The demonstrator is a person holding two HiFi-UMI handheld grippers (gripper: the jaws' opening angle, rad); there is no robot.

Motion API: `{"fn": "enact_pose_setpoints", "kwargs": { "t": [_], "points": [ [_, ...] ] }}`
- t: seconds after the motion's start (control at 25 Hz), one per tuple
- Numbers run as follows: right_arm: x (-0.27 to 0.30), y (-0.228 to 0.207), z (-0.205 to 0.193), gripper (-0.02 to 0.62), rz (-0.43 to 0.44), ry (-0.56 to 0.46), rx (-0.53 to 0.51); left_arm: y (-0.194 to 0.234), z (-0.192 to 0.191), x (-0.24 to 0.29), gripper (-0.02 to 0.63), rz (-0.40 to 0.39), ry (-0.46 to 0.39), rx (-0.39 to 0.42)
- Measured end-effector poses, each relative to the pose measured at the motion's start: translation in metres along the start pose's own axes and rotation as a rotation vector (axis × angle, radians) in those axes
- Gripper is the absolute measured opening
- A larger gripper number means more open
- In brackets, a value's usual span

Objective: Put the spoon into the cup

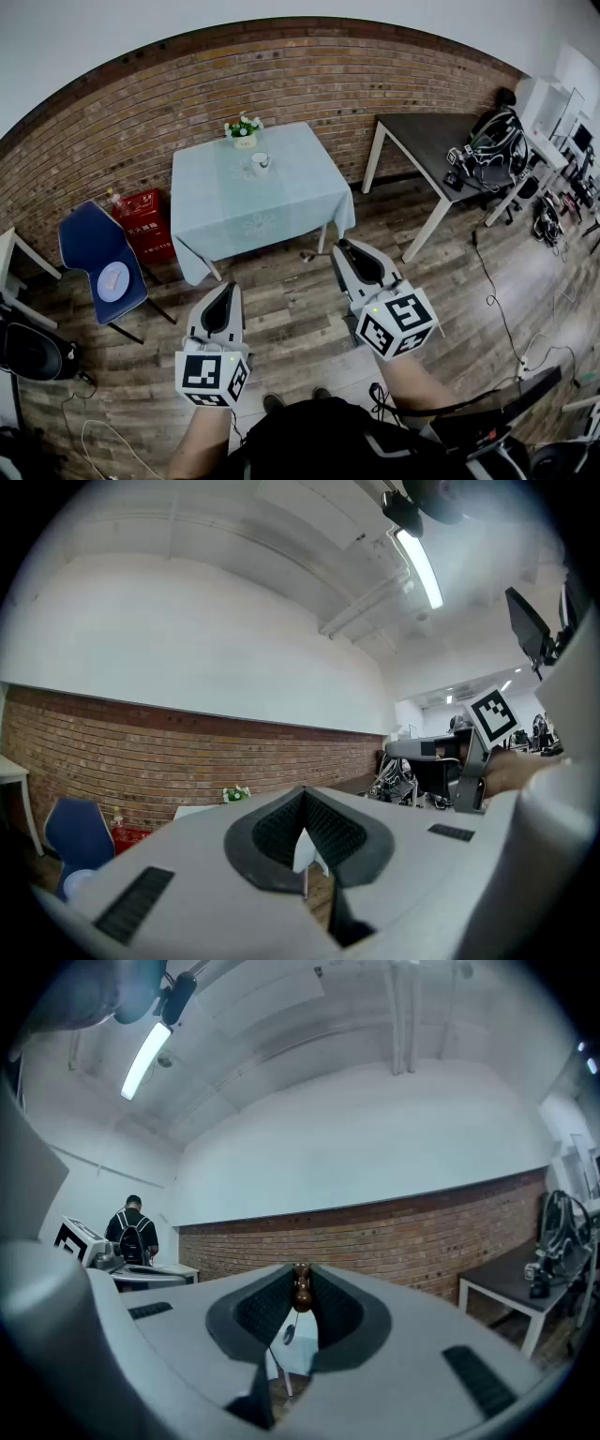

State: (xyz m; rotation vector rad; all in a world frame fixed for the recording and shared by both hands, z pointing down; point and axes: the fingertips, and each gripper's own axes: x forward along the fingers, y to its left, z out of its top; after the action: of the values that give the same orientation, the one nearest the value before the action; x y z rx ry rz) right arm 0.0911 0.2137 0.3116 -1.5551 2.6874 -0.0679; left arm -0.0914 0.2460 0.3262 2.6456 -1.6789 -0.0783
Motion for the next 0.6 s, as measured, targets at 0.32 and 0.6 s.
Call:
{"fn": "enact_pose_setpoints", "kwargs": {
  "t": [0.32, 0.6],
  "points": [
    [0.004, 0.011, -0.001, 0.060, 0.001, 0.001, 0.010, 0.007, 0.000, -0.008, 0.009, 0.000, 0.005, -0.002],
    [0.008, 0.014, -0.004, 0.060, -0.007, 0.011, 0.020, 0.015, -0.004, -0.009, 0.009, 0.001, 0.006, -0.013]
  ]
}}
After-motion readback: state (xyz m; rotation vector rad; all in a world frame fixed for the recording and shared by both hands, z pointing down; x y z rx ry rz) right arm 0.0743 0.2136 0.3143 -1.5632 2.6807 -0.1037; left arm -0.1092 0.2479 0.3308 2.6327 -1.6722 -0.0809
